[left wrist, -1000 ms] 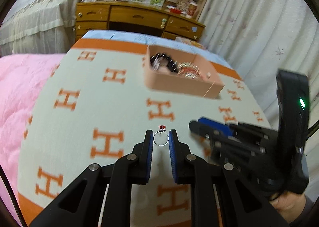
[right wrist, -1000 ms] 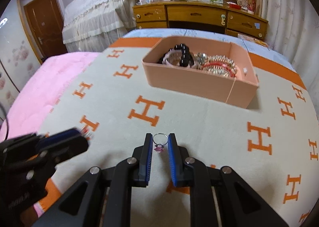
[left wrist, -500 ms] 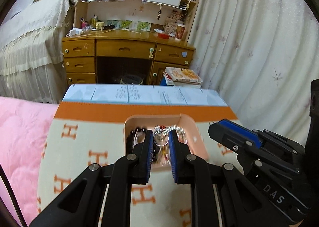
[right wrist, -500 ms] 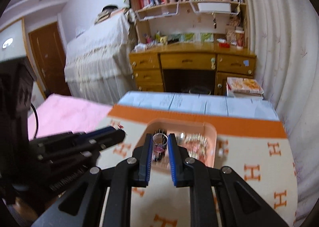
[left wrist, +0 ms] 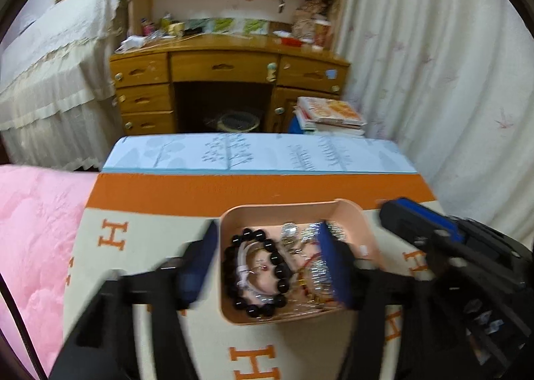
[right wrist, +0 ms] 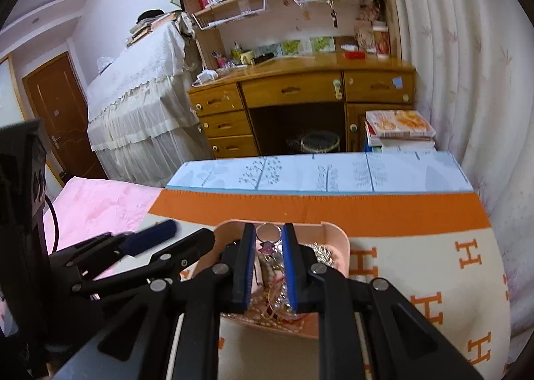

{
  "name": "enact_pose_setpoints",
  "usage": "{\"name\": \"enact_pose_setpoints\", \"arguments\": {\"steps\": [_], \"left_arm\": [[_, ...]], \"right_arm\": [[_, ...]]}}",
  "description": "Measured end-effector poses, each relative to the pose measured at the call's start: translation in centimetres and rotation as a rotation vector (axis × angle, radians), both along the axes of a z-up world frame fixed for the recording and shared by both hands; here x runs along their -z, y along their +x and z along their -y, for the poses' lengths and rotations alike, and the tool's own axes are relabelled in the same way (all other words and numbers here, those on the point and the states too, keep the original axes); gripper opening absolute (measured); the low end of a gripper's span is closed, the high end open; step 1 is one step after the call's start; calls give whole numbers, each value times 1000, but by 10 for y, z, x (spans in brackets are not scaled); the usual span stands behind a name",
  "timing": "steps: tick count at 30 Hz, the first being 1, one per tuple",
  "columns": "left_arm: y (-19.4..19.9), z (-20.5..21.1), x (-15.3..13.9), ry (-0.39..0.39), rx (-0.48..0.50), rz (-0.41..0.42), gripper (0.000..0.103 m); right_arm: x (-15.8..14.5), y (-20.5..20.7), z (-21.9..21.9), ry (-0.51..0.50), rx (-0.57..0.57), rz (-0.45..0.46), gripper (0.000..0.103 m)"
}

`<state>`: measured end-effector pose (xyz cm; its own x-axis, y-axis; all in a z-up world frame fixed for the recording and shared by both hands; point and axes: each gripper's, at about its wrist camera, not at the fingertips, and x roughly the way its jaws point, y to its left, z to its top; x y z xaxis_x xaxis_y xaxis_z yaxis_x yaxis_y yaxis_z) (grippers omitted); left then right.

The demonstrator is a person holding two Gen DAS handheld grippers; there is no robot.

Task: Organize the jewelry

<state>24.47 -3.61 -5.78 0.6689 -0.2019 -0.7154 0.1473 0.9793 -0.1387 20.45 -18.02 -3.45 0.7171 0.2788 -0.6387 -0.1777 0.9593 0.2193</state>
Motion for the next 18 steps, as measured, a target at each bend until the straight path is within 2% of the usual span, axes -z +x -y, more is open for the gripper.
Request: {"name": "enact_pose_setpoints", "arguments": {"steps": [1,3,11,15,18], "left_arm": [[0,-4,2,-13,-5,-2,82],[-4,-10,1,-49,-2,1,84],[-39,-12,-17,-1,-1,47,90],[-59,-19,-28,-28,4,47,102],[-81,-23,-37,-38,17,52,102]], "right_arm": [[1,0,3,12,-2,-5,16],[0,-2,8,34,-8,-6,17],[-11,-29,11,55,-7,15,20],[-19,-49,12,77,-12,15,20],[-24,-70,9,60,-21,24,22]]}}
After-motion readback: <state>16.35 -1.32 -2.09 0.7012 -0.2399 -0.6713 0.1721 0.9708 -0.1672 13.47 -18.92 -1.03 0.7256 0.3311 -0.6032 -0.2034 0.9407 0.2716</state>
